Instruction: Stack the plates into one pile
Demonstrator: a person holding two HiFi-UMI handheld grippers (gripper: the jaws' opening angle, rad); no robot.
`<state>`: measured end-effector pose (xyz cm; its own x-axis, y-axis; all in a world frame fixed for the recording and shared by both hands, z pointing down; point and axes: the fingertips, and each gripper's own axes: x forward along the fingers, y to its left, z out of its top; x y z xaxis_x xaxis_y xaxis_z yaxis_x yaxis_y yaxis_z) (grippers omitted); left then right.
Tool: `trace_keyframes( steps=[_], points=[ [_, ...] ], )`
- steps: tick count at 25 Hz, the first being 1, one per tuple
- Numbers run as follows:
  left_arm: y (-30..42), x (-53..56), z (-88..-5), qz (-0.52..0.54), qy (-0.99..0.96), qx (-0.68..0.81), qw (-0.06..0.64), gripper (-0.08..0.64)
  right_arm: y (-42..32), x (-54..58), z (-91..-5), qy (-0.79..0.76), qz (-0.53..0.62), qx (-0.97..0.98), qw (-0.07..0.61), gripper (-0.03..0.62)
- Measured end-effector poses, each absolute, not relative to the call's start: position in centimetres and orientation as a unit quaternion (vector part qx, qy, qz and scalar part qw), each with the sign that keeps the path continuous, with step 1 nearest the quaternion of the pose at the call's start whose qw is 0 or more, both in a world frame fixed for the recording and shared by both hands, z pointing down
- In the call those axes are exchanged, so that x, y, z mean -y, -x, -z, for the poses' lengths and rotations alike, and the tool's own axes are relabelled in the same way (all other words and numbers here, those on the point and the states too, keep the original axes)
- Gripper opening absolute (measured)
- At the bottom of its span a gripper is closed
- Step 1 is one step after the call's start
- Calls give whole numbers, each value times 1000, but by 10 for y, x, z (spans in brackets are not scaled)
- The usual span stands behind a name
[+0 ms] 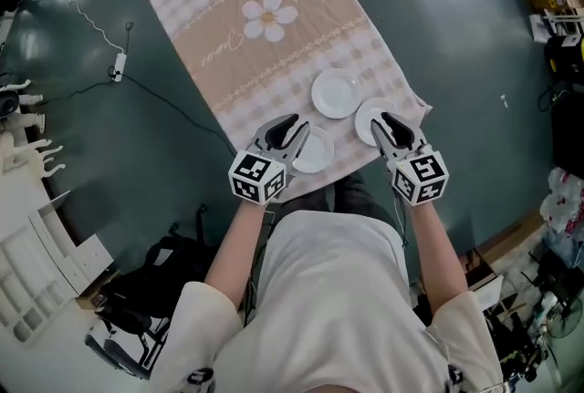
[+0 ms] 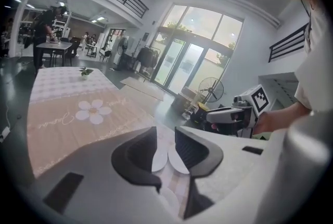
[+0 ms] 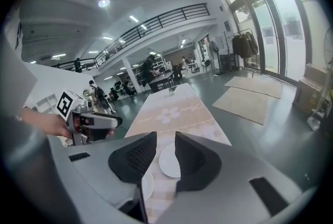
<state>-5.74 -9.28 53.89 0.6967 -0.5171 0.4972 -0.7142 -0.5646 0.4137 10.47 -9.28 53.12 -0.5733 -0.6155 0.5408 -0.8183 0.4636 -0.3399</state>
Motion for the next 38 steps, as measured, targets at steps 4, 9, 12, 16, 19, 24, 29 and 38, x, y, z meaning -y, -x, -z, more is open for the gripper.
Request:
trace_keyframes(
  steps=[4, 9, 12, 16, 19, 24, 29, 38],
  points=[
    [51, 102, -571, -188, -867, 330, 321, 114, -105, 104, -555, -430, -304, 830, 184, 129],
    [49, 113, -609, -214, -857, 318, 344, 114, -101, 119, -586, -425, -318, 824, 197, 129],
    [48, 122, -632, -227, -851, 313, 355, 114, -98, 128, -605, -419, -327, 821, 208, 129],
    [42, 128, -660, -243, -844, 301, 371, 117, -94, 137, -633, -410, -338, 817, 225, 129],
    [36, 129, -682, -257, -840, 290, 380, 117, -94, 141, -656, -405, -347, 812, 240, 129],
    [32, 133, -715, -280, -824, 288, 399, 126, -96, 144, -690, -394, -361, 802, 266, 129],
    [35, 136, -739, -300, -804, 298, 418, 129, -96, 147, -712, -382, -370, 798, 284, 129],
    [37, 124, -777, -346, -758, 301, 464, 130, -102, 146, -752, -365, -402, 778, 315, 129]
  ],
)
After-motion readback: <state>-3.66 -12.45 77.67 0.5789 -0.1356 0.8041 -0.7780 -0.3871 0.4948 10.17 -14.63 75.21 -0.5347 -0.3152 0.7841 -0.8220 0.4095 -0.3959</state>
